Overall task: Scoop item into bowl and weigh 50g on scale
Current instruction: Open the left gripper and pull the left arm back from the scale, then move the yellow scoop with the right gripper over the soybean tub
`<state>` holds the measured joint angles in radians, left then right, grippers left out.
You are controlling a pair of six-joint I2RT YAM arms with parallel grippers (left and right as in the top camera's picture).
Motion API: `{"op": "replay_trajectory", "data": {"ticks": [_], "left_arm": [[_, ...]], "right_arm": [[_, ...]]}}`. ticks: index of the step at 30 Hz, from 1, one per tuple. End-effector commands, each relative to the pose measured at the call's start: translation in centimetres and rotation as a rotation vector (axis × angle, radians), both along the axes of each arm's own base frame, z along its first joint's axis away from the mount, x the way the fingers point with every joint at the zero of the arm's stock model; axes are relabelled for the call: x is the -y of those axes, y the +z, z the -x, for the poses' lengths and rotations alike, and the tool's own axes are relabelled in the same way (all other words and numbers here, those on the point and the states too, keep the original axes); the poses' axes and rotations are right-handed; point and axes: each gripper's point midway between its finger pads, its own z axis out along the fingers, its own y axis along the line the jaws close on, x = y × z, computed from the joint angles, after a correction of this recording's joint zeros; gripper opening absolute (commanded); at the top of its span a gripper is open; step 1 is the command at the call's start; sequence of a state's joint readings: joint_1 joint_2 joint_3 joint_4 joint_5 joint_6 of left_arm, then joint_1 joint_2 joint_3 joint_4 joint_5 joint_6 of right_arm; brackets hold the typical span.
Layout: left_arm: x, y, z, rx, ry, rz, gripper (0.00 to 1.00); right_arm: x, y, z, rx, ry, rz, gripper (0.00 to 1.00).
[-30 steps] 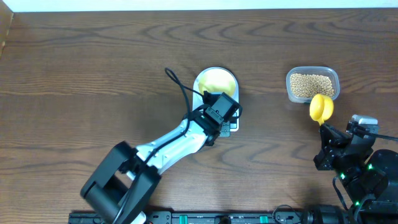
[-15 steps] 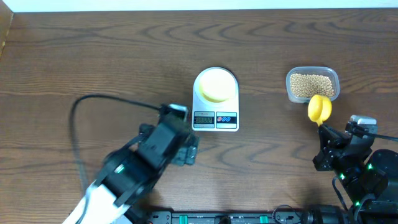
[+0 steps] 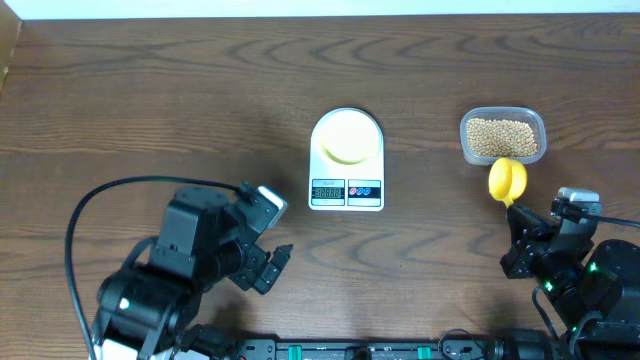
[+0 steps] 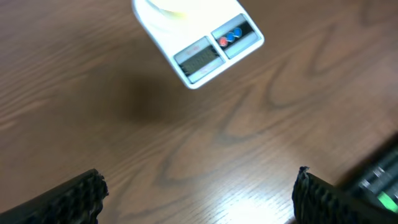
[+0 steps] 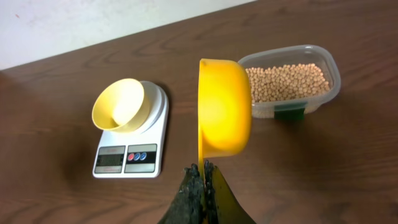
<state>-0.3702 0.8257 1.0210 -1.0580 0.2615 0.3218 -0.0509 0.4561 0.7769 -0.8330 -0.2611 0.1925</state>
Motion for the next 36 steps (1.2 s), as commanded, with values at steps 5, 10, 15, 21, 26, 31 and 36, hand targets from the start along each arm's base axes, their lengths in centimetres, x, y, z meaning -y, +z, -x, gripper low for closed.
{"op": "replay_trajectory", "data": {"ticks": [5,10,15,21,26,31,36], "left_arm": [[-0.1,0.5,-2.0,0.009,-0.080,-0.042,0.98],[-0.4,0.1,-2.0,-0.010,-0.072,-0.061,0.98],[-1.3,-0.1,-2.4,0.004,-0.041,-0.107,0.98],[-1.2,-0.1,-2.4,0.001,-0.042,-0.101,0.98],[-1.1,-0.1,-2.4,0.001,-0.042,-0.100,0.98],[-1.1,-0.1,-2.4,-0.001,-0.043,-0.099,0.98],[-1.1,-0.1,-2.4,-0.003,-0.043,-0.100,0.98]], "right_arm": [[-0.4,0.7,0.3,0.019,0.028,0.004,0.01],[-0.4,0.7,0.3,0.017,0.028,0.004,0.01],[-0.4,0.7,0.3,0.016,0.028,0.004,0.01],[-0.4,0.7,0.3,0.017,0.028,0.004,0.01],[-0.4,0.7,0.3,0.016,0.028,0.004,0.01],[-0.4,0.7,0.3,0.017,0.028,0.004,0.01],[-0.4,0.7,0.3,0.017,0.027,0.004,0.01]]}}
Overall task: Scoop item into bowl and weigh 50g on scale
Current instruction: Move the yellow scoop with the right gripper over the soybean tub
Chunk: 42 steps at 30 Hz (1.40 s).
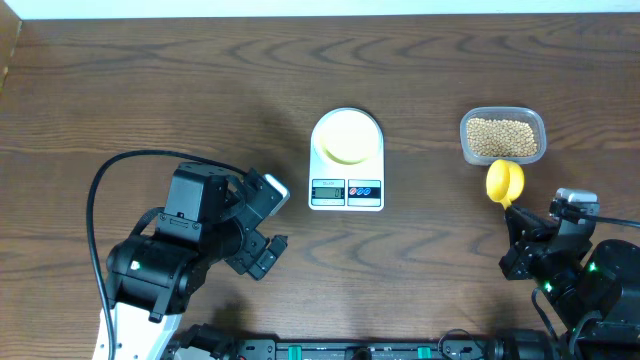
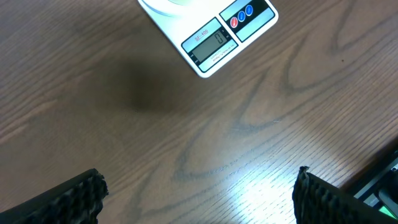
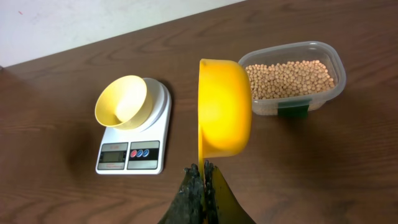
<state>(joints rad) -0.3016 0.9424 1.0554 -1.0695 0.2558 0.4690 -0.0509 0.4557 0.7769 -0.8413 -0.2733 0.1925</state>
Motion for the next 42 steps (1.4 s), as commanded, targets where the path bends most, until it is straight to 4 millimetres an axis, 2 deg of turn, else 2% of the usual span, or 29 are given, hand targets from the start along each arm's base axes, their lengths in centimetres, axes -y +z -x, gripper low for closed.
{"op": "replay_trajectory", "data": {"ticks": [1,6,12,24,29,36,39,42], "left_arm": [[-0.1,1.1,-0.4,0.031,0.004,0.001,0.98],[-0.1,1.1,-0.4,0.031,0.004,0.000,0.98],[-0.1,1.1,-0.4,0.030,0.005,0.001,0.98],[-0.1,1.1,-0.4,0.031,0.004,0.000,0.98],[-0.1,1.1,-0.4,0.031,0.004,0.001,0.98],[-0.1,1.1,-0.4,0.031,0.004,0.000,0.97],[-0.1,1.1,-0.4,0.031,0.004,0.000,0.98],[-0.1,1.1,-0.4,0.031,0.004,0.001,0.98]], "right_arm": [[-0.2,0.8,0.1,0.024,0.017,0.010,0.01],[-0.3,0.6,0.3,0.014,0.023,0.006,0.01],[-0.4,-1.0,1.3,-0.082,-0.011,-0.063,0.01],[-0.6,-2.5,2.2,-0.172,-0.045,-0.127,0.01],[-0.5,-2.4,1.1,-0.149,-0.094,-0.208,0.01],[-0.4,-1.8,-1.1,-0.089,-0.074,-0.176,0.01],[-0.4,-3.6,-2.0,-0.183,-0.069,-0.162,0.01],[-0.3,-6.2,-3.0,-0.307,-0.074,-0.157,0.01]]}}
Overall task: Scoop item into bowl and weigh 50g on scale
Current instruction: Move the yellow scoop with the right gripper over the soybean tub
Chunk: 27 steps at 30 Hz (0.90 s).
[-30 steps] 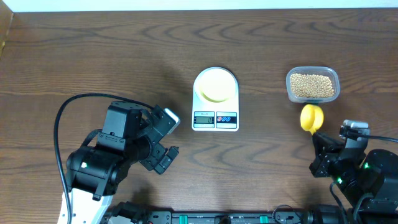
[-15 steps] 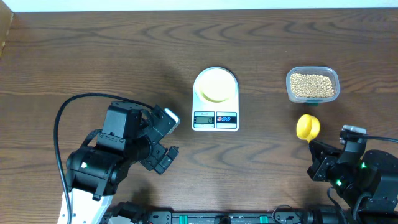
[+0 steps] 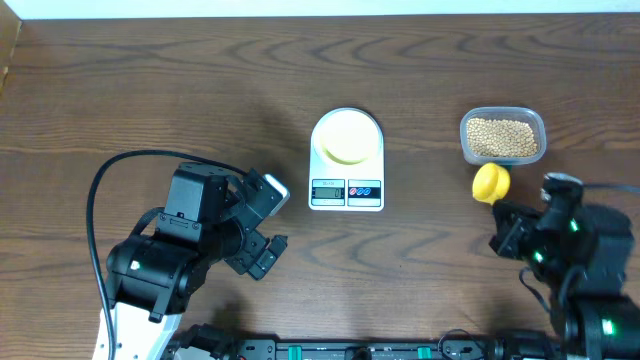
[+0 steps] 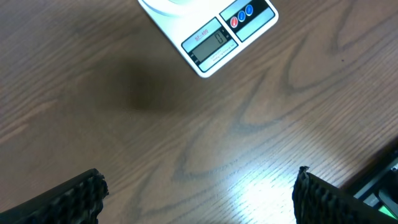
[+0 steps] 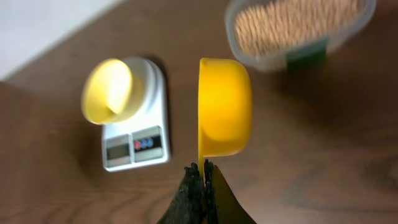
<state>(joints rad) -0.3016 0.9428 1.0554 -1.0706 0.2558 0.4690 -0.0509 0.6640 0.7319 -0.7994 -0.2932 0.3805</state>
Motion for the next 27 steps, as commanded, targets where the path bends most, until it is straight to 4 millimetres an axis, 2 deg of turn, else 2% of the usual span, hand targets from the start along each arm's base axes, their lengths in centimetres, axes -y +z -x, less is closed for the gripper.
{"op": "replay_trajectory", "data": {"ticks": [1,4,6,10,12,14,22,27], "left_arm": [[-0.1,1.1,-0.5,0.032,0.004,0.001,0.98],[-0.1,1.1,-0.5,0.032,0.005,0.001,0.98],[-0.1,1.1,-0.5,0.032,0.005,0.001,0.98],[-0.1,1.1,-0.5,0.032,0.005,0.001,0.98],[-0.1,1.1,-0.5,0.032,0.005,0.001,0.98],[-0.1,1.1,-0.5,0.032,0.004,0.001,0.98],[-0.1,1.1,-0.5,0.032,0.004,0.001,0.98],[-0.1,1.1,-0.5,0.032,0.004,0.001,0.98]], "right_arm": [[-0.1,-1.9,-0.8,-0.092,0.022,0.008,0.01],[0.1,-3.1,-1.3,-0.161,0.016,0.011,0.01],[0.5,-3.1,-1.7,-0.199,0.006,0.038,0.01],[1.4,-2.0,-2.1,-0.220,0.029,0.120,0.01],[2.8,-1.3,-2.2,-0.250,0.003,0.207,0.01],[3.5,-0.6,-2.5,-0.259,-0.012,0.242,0.01],[1.8,0.4,-3.3,-0.207,0.028,0.147,0.01],[2.0,0.7,-3.8,-0.178,0.042,0.177,0.01]]}}
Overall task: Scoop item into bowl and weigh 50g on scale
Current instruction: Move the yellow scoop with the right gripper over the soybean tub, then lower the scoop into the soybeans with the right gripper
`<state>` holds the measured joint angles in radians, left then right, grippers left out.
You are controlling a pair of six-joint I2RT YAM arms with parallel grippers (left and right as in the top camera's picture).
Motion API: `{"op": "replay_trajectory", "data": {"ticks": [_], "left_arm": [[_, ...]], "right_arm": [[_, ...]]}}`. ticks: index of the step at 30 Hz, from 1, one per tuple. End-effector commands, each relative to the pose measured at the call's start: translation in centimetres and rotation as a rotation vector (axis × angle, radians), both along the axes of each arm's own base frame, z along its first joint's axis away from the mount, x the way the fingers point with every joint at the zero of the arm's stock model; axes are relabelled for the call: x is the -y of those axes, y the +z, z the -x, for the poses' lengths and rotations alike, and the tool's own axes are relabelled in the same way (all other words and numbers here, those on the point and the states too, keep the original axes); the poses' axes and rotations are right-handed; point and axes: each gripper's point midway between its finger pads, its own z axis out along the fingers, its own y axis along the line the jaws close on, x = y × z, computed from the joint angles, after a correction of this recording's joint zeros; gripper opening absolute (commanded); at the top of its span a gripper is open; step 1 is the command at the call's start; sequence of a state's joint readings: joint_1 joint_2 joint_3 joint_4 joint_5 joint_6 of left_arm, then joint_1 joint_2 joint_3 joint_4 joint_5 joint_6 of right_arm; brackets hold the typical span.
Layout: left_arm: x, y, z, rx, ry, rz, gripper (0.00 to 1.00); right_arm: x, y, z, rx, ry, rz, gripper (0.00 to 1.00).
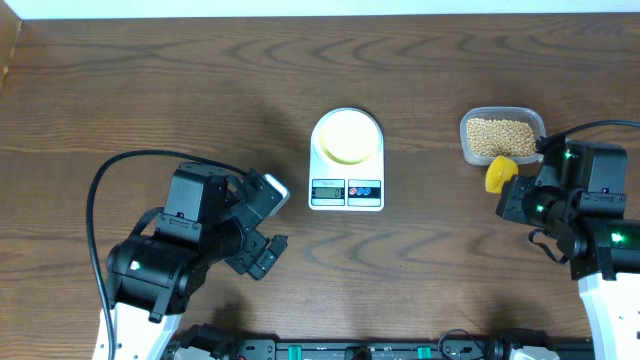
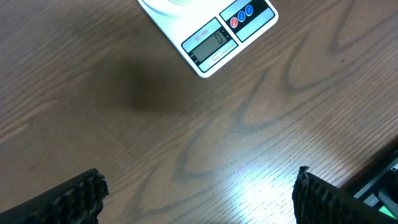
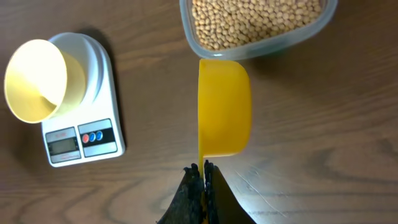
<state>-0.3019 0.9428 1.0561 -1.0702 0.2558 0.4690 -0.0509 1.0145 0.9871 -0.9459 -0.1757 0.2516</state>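
Note:
A white scale (image 1: 346, 160) stands mid-table with a pale yellow bowl (image 1: 346, 140) on its platform; both also show in the right wrist view, the scale (image 3: 81, 130) and the bowl (image 3: 35, 81). Its display (image 2: 211, 42) reads 0. A clear tub of beans (image 1: 502, 137) sits at the right, seen again as the tub (image 3: 258, 25). My right gripper (image 3: 203, 169) is shut on the handle of a yellow scoop (image 3: 224, 107), which hangs empty just in front of the tub. In the overhead view the scoop (image 1: 499, 173) touches the tub's near edge. My left gripper (image 2: 198, 190) is open over bare wood.
The brown wooden table (image 1: 150, 90) carries only the scale and the tub. A black cable (image 1: 110, 175) loops from the left arm. A pale wall edge (image 1: 300, 8) runs along the table's far side.
My right gripper has moved right and toward the tub with the scoop, which now sits at the tub's near edge. The left arm has not moved.
At first my right gripper held the scoop low near the table's front right, and my left arm sat lower left. The left arm then shifted up slightly and stayed. The right arm brought the scoop forward, then up to the bean tub.

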Motion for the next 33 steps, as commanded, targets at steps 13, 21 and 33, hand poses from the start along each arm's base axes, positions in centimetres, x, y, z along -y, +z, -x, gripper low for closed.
{"op": "replay_trajectory", "data": {"ticks": [13,21,33], "left_arm": [[-0.1,1.1,-0.4,0.031,0.005,0.001,0.98],[-0.1,1.1,-0.4,0.031,0.005,0.001,0.98],[-0.1,1.1,-0.4,0.031,0.005,0.001,0.98]], "right_arm": [[3.9,-0.4,-1.1,-0.017,-0.070,0.227,0.01],[4.7,-1.5,-2.7,-0.031,-0.094,0.264,0.01],[6.1,-1.6,-8.4,0.086,-0.109,0.348,0.01]]}}
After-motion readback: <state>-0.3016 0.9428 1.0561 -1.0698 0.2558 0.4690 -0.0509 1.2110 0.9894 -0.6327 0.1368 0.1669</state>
